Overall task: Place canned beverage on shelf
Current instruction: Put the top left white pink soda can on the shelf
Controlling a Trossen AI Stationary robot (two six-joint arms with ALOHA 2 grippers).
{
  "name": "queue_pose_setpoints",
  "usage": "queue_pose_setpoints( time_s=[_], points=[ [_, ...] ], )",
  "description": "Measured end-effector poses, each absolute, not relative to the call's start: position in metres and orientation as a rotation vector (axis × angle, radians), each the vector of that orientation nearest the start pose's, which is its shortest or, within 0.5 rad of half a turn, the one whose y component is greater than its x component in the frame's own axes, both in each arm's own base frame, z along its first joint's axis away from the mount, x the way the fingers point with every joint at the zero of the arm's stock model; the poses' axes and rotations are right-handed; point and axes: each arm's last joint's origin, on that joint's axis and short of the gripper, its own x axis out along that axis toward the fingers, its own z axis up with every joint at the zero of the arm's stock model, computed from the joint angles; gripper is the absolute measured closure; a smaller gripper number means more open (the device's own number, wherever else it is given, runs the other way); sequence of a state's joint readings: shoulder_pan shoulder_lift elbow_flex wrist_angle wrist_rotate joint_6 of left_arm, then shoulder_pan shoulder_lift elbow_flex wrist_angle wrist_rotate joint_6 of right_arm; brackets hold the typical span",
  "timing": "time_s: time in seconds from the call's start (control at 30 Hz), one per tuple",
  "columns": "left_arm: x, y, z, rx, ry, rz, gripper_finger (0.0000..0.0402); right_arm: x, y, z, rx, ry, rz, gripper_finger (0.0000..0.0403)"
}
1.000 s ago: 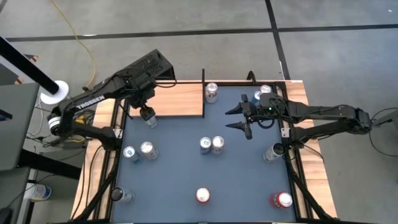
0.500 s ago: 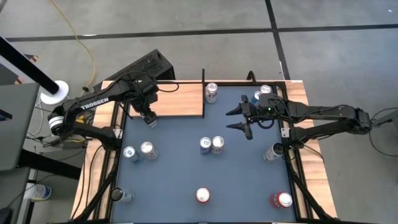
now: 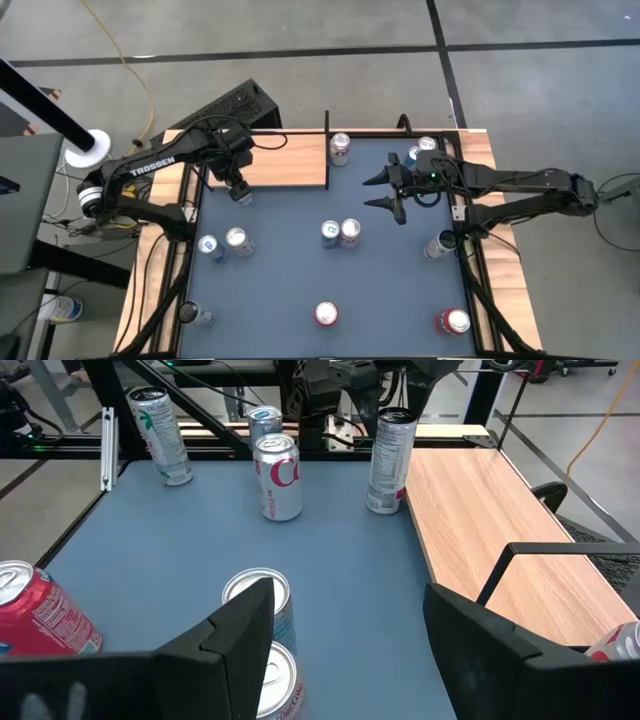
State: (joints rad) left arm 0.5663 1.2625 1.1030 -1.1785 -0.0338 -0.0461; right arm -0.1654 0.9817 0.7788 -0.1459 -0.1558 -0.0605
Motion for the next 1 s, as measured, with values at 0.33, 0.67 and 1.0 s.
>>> queue_pose_setpoints(
  time_s=[0.33,0.67,1.0],
  points=[
    [0.18,0.116,0.281,-0.396,1.295,0.551,0.0112,0.214,-0.031,0.299,-0.004,0.345,0.001,0.0152],
    [0.178,0.115,0.281,-0.515,1.276,0.644,0.0162,0.214,-0.031,0.299,-0.004,0.345,0.001,0.0152],
    [0.177,0.114,0.291,-0.734,1.21,0.821,0.0151,0.214,-0.031,0.299,-0.005,0.345,0.001,0.0152]
  ],
)
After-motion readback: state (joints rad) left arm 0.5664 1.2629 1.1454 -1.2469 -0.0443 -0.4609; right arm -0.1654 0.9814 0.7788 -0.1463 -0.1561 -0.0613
